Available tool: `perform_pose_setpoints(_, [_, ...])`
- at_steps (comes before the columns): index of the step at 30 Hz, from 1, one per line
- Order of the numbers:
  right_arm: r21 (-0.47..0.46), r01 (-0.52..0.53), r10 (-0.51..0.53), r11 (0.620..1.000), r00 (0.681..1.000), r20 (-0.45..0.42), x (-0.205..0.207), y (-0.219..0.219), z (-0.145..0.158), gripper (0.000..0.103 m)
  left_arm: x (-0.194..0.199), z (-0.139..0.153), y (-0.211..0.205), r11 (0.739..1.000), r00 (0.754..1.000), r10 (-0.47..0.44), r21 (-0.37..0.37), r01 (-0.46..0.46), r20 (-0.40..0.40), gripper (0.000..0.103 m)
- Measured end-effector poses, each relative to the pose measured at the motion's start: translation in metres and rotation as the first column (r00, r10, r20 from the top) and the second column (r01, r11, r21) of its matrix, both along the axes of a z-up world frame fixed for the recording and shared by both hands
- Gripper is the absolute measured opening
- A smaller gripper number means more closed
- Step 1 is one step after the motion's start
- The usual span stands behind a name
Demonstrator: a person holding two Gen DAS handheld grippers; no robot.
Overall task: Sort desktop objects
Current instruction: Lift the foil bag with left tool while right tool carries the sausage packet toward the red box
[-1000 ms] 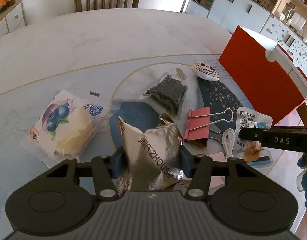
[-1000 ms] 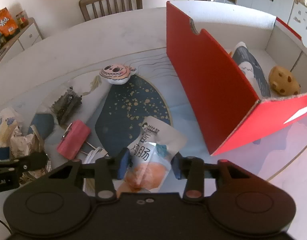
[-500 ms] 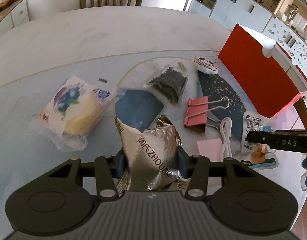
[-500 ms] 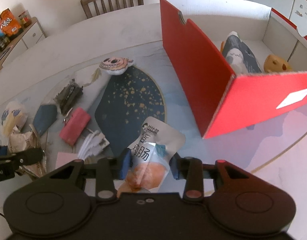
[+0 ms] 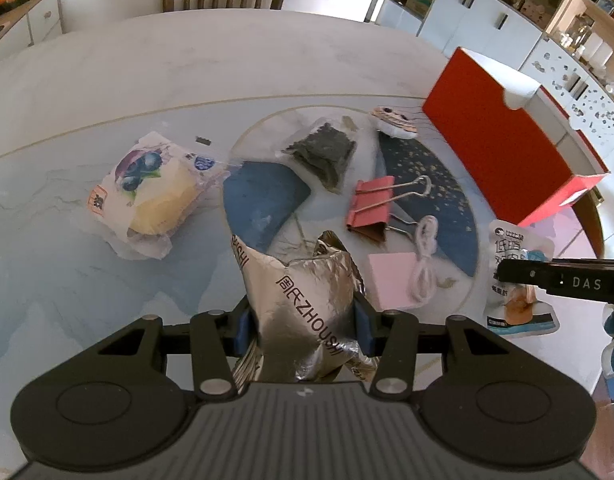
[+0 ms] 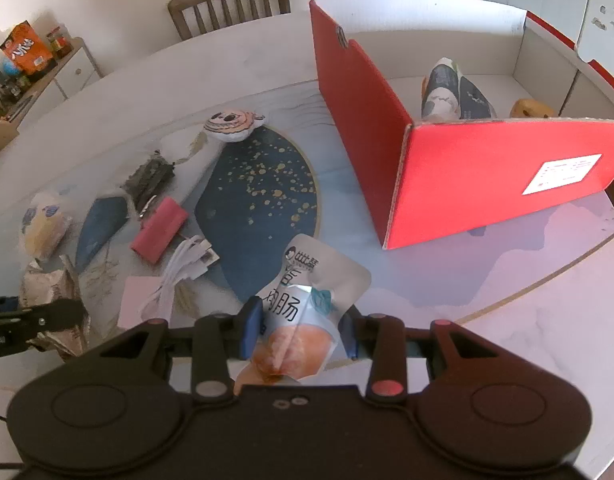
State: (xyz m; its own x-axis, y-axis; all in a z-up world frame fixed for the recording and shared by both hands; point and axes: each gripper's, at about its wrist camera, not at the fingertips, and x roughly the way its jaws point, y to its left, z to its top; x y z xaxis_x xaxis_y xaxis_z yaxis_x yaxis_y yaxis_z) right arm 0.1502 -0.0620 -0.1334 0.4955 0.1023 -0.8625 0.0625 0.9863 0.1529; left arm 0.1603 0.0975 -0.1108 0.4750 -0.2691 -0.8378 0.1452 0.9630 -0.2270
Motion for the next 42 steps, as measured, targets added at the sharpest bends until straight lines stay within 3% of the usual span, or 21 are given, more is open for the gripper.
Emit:
perform_pose_setpoints(17, [0.008,-0.049,0.049,0.999,0.999,0.007,-0.014,-0.022,0.033,0.039,-0.021,0.039,-0.033,0.996,0.999,-0.053,-0.065,0.053,0.006,0.047])
perform_pose_setpoints(30, [0.034,-0.100,0.097,0.994,0.992,0.075,-0.018,-0.052,0.081,0.039,-0.020,0.072,-0.071,0.991,0.994,-0.095,-0.084,0.100,0.058,0.047])
perform_pose_setpoints(42, [0.025,-0.149,0.145,0.989,0.982,0.123,-0.002,-0.079,0.106,0.039,-0.009,0.092,-0.106,0.990,0.990,-0.102,-0.091,0.111,0.097,0.047])
